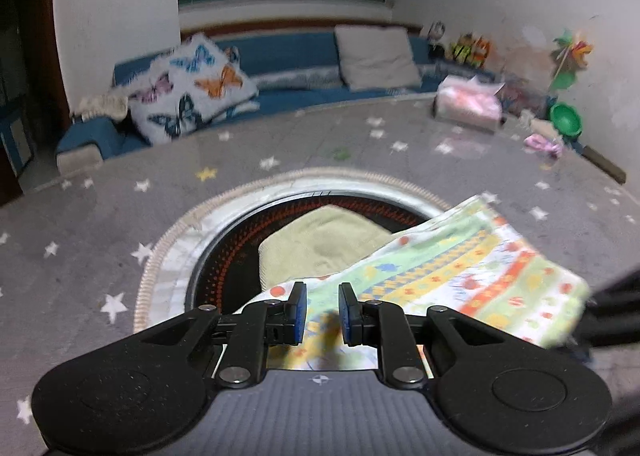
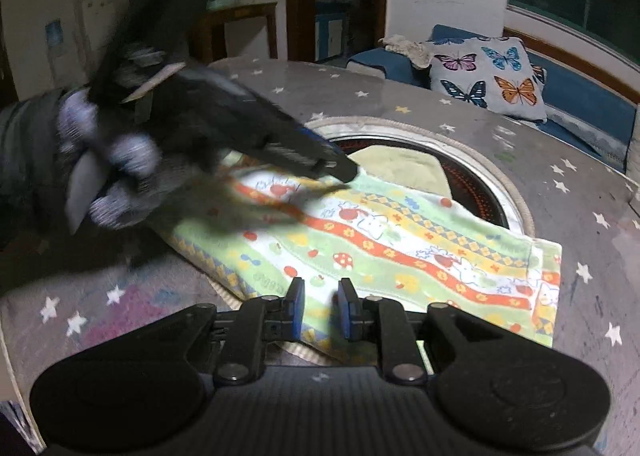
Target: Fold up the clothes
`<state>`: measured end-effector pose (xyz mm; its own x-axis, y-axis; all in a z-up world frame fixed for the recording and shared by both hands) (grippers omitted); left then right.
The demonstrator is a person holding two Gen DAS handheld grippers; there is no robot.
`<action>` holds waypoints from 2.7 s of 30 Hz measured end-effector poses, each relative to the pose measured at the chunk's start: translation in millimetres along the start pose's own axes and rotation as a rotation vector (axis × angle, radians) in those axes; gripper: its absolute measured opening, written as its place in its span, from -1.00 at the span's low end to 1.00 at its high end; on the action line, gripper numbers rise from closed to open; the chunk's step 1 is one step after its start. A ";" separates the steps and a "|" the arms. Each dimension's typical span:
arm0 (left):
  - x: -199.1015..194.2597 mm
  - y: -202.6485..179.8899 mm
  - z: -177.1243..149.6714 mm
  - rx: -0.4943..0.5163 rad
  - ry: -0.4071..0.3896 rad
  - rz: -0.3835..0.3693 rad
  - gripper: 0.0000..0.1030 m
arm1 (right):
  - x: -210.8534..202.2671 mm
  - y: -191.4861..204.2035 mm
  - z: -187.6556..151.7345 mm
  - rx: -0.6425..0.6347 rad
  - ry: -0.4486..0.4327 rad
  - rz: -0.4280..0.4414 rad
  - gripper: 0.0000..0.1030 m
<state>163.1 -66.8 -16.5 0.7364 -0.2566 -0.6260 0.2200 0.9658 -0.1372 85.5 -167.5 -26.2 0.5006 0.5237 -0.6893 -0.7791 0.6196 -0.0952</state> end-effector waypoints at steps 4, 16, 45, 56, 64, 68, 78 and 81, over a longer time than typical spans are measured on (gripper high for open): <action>-25.5 -9.1 -15.7 -0.005 -0.034 -0.033 -0.64 | -5.5 -10.1 0.7 0.050 -0.028 -0.022 -0.50; -54.5 -7.9 -76.7 -0.075 -0.051 -0.043 -0.65 | -4.4 -19.3 -16.1 0.156 -0.040 -0.031 -0.29; -78.5 28.4 -92.8 -0.194 -0.070 -0.040 -0.63 | -37.7 -78.1 -54.7 0.341 -0.058 -0.128 -0.32; -79.4 31.4 -86.2 -0.207 -0.044 -0.059 -0.63 | -20.6 -93.9 -44.5 0.346 -0.041 -0.157 -0.29; -60.8 46.8 -52.7 -0.213 -0.054 -0.016 -0.63 | -3.9 -114.0 -13.3 0.323 -0.053 -0.168 -0.29; -45.5 55.8 -40.2 -0.216 -0.040 -0.005 -0.63 | 15.3 -129.7 -13.3 0.349 -0.026 -0.181 -0.29; -30.8 89.1 -38.4 -0.237 -0.020 0.069 -0.69 | 12.6 -132.7 -11.3 0.319 -0.019 -0.214 -0.28; -39.5 91.5 -35.3 -0.244 -0.044 0.070 -0.68 | 9.1 -115.5 2.0 0.285 -0.043 -0.182 -0.28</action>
<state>131.6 33.0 -31.4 0.7724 -0.1853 -0.6075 0.0104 0.9601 -0.2796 180.8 -233.0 -20.1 0.6419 0.4099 -0.6480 -0.5418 0.8405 -0.0050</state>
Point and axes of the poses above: each gripper's, at about its wrist camera, not at the fingertips, and x roughly the way its jaws point, y to its left, z to its top, the point moved 9 cm from there along x, roughly the way its jaws point, and after that the axes turned 9 degrees about -x, right-handed, at the moved point
